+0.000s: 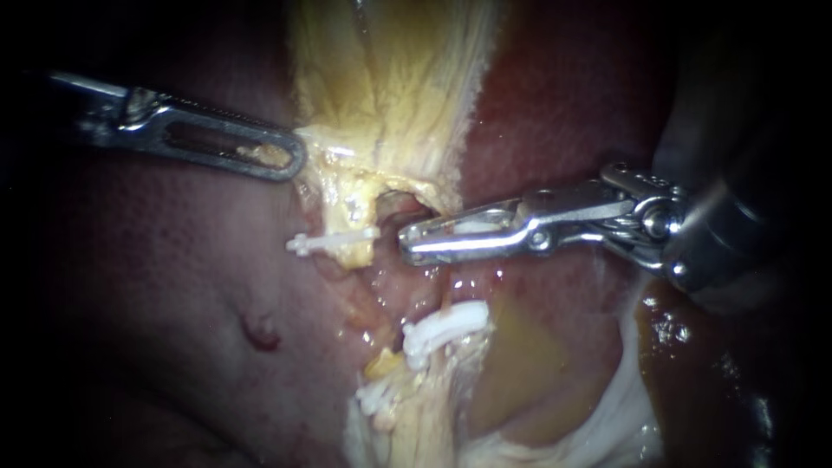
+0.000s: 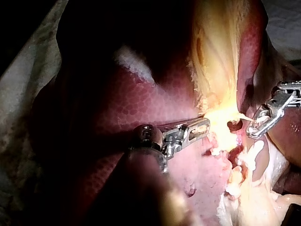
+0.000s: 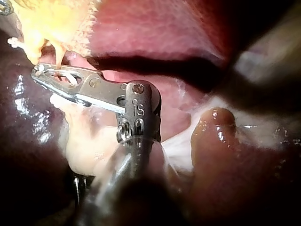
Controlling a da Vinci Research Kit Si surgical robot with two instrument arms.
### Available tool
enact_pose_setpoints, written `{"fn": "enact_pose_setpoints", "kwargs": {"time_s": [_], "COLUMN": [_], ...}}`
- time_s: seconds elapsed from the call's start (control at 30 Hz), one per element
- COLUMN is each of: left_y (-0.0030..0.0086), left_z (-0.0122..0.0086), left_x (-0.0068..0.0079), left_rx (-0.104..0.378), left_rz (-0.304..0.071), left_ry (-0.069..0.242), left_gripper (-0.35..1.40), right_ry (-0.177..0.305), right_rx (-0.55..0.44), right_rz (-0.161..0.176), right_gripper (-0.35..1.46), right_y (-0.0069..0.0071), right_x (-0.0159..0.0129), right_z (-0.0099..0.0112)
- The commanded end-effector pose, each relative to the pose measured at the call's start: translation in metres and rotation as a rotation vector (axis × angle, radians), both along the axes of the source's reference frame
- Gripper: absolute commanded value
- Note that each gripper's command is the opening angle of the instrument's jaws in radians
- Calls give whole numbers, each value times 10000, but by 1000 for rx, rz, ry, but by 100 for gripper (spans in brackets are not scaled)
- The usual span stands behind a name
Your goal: Clipping third clip right tube
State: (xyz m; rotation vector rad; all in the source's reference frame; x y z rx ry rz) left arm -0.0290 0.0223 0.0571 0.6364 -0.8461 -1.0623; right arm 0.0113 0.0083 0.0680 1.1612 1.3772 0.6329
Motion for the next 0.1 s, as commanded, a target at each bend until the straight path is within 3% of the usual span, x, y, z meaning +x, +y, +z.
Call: {"fn": "enact_pose_setpoints", "kwargs": {"time_s": [0.03,0.1], "left_y": [0,0], "left_z": [0,0], "left_x": [0,0], "left_rx": [0,0], "left_rz": [0,0], "left_ry": [0,0], "left_gripper": [-35,-35], "right_ry": [-2,-2], "right_rx": [-2,-2], "right_rz": [-2,-2], "right_gripper": [-35,-35], "right_y": [0,-1], "right_x": [0,0], "right_z": [0,1]}}
